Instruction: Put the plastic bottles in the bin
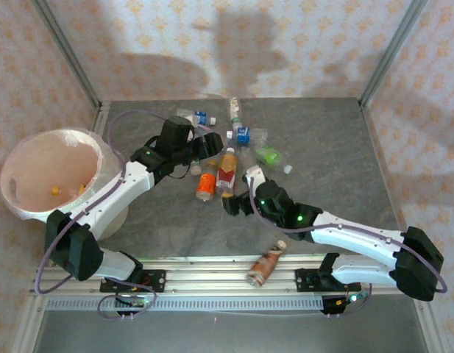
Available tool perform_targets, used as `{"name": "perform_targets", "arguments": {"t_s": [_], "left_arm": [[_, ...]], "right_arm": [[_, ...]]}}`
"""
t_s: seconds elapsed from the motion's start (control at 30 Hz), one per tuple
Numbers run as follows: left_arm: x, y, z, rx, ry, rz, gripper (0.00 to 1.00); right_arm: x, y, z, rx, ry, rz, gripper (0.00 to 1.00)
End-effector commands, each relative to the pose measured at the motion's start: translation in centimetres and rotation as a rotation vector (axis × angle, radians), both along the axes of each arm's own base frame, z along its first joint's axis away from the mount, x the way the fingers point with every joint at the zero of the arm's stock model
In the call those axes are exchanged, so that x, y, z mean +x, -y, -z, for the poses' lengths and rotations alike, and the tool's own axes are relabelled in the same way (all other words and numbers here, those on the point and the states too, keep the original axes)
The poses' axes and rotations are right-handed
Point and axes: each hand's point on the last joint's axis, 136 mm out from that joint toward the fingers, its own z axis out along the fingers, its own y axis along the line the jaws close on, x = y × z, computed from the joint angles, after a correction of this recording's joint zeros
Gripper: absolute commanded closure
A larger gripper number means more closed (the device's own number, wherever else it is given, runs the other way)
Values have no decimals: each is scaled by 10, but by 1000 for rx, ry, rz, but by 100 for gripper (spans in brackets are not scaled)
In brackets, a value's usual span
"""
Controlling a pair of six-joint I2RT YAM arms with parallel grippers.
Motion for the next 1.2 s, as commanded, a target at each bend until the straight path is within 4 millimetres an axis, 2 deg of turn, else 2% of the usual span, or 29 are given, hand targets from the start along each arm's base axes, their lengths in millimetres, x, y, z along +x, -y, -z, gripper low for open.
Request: {"name": "perform_targets", "arguments": {"t_s": [0.0, 0.1, 0.17, 0.27, 0.4, 0.43, 0.53, 0.63, 0.83, 0.97, 1.17], "left_arm": [[-21, -29, 24, 117, -85, -66, 6], [-29, -43, 30, 158, -104, -103, 0], [-30, -49, 33, 181, -109, -121, 0], [-28, -51, 37, 193, -105, -133, 0], [-25, -50, 39, 204, -106, -127, 0], [-25, -50, 39, 206, -104, -125, 0], [-24, -50, 42, 210, -101, -127, 0], [-25, -51, 48, 210, -113, -130, 0], [-32, -55, 57, 221, -130, -137, 0], [-32, -57, 59, 229, -134, -141, 0], [-30, -54, 61, 227, -146, -135, 0]], "right_arm": [[-39, 25, 24, -138, -120, -115, 1], [-21, 92, 11, -224, -186, 291, 1], [-28, 122, 12, -243, -258, 440, 1], [-44, 146, 32, -167, -409, 603, 1], [-74, 166, 62, -121, -674, 786, 1], [-83, 168, 67, -141, -729, 803, 1], [-108, 156, 86, -211, -896, 735, 1], [-129, 157, 107, -299, -1023, 744, 7], [-154, 170, 128, -330, -1123, 807, 10], [-163, 153, 143, -243, -1206, 764, 16], [-140, 140, 153, -185, -1127, 755, 40]]}}
